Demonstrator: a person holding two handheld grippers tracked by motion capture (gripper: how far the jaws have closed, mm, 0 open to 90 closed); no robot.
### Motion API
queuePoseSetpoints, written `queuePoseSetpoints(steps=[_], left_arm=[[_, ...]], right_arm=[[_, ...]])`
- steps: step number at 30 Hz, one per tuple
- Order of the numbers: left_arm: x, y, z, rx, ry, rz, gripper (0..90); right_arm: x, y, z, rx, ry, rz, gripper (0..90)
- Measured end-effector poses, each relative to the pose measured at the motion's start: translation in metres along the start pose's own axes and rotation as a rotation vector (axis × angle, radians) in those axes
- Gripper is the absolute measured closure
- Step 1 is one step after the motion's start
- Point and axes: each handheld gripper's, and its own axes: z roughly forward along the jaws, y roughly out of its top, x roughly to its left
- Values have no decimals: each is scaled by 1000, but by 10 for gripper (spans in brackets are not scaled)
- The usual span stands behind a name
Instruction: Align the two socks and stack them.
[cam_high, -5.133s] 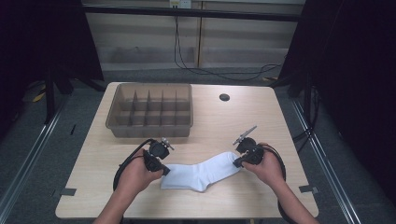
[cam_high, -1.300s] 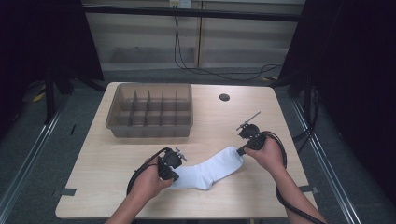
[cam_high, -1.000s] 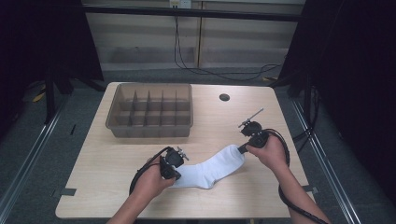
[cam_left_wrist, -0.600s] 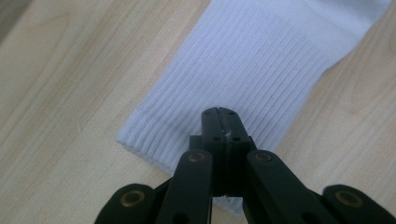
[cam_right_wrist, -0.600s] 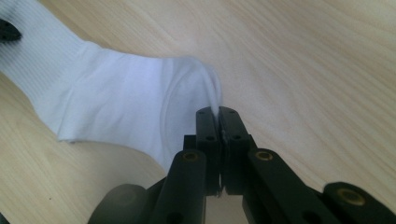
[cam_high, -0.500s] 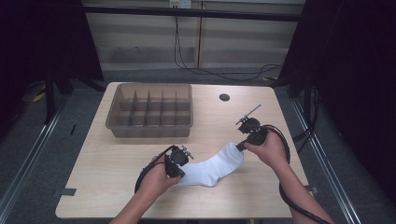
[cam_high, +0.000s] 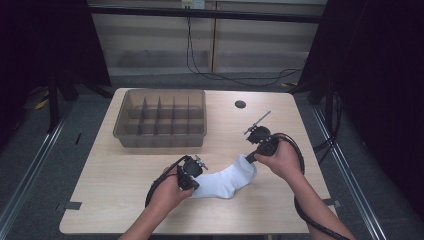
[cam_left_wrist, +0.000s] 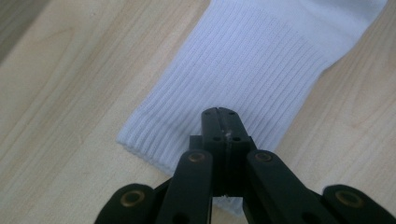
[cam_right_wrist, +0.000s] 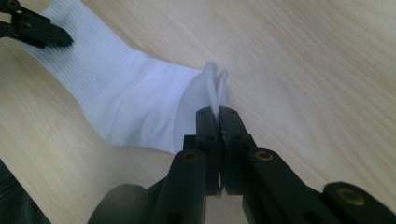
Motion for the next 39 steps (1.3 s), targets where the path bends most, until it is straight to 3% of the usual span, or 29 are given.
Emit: queuePoseSetpoints(steps=[12,18,27,34,39], left_arm=[[-1,2,2,-10,2,-3,900],[-1,3,2,-14,1,1,900],[-2,6,3,-15,3,2,900],[-3,7,4,-19,1,-1,900],[-3,6,3,-18,1,1,900]], right_arm=[[13,8,-2,0,24,-23,884],[21,12,0,-3,30,-57,884],[31,17,5,11,47,-56,884],[33,20,6,10,44,-81,884],[28,17,8,19,30,-67,884]])
